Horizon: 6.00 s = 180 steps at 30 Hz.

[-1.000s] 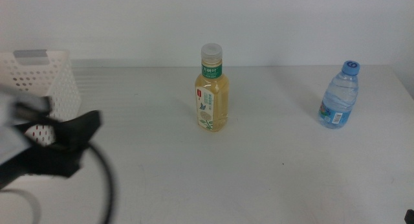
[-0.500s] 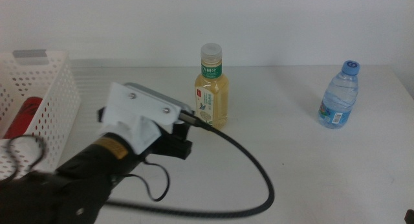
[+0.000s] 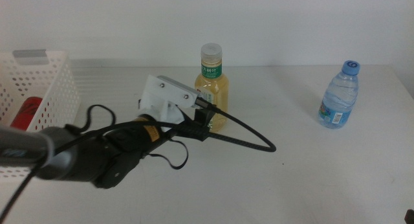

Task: Use arms to grab the bottles and put them into the dustbin to the left of the table.

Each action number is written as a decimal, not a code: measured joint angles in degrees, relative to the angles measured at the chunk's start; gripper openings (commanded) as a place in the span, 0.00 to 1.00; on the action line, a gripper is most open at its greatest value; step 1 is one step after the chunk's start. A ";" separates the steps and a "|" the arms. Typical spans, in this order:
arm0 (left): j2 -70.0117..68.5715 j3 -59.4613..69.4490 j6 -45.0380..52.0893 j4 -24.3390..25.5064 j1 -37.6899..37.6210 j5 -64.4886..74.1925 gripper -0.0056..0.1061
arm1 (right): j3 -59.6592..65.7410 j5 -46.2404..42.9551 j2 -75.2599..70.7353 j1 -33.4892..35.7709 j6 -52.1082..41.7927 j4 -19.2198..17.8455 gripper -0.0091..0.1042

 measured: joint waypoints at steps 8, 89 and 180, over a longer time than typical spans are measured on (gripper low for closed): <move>9.36 -7.27 -1.64 1.19 0.00 -3.40 0.77 | 0.00 0.00 0.00 0.00 0.00 0.00 0.70; -39.16 -9.85 -90.26 86.97 31.18 28.98 0.11 | 0.00 0.00 0.00 0.00 0.00 0.00 0.70; 9.14 -54.76 29.04 -22.79 45.14 113.55 0.01 | 0.00 0.00 0.00 0.00 0.00 0.00 0.70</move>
